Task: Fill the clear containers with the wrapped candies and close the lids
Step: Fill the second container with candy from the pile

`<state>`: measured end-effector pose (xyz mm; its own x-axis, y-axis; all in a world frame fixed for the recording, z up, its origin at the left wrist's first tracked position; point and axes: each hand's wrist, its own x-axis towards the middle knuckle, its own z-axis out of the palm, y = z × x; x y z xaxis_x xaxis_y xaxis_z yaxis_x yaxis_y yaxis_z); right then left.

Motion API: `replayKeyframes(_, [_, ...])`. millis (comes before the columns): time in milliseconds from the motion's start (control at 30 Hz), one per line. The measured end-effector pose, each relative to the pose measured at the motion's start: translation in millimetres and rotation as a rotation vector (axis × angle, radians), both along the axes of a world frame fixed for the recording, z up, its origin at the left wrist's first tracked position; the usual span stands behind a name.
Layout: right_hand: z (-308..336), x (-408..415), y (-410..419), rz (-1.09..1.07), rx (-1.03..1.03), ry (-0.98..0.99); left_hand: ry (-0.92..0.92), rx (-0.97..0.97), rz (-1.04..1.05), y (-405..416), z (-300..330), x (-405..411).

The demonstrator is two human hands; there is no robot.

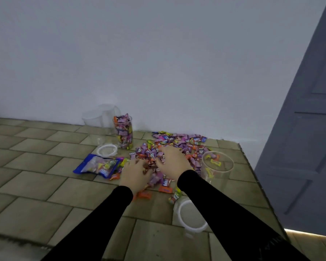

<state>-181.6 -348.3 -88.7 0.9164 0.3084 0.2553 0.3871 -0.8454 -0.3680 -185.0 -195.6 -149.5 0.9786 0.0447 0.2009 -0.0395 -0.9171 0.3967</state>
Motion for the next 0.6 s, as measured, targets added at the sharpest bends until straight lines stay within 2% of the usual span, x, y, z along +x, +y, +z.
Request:
replayKeyframes(167, [-29, 29, 30, 0.032, -0.138, 0.083, 0.070, -0.144, 0.145, 20, -11, 12])
replayKeyframes(300, [-46, 55, 58, 0.076, -0.195, 0.117, 0.060, -0.198, 0.177, 32, -15, 34])
replayKeyframes(467, [-62, 92, 83, 0.077, -0.208, 0.093, 0.084, -0.051, 0.201, 44, -24, 60])
replayKeyframes(600, [-69, 119, 96, 0.050, -0.192, 0.035, 0.135, -0.014, 0.262, 52, -34, 78])
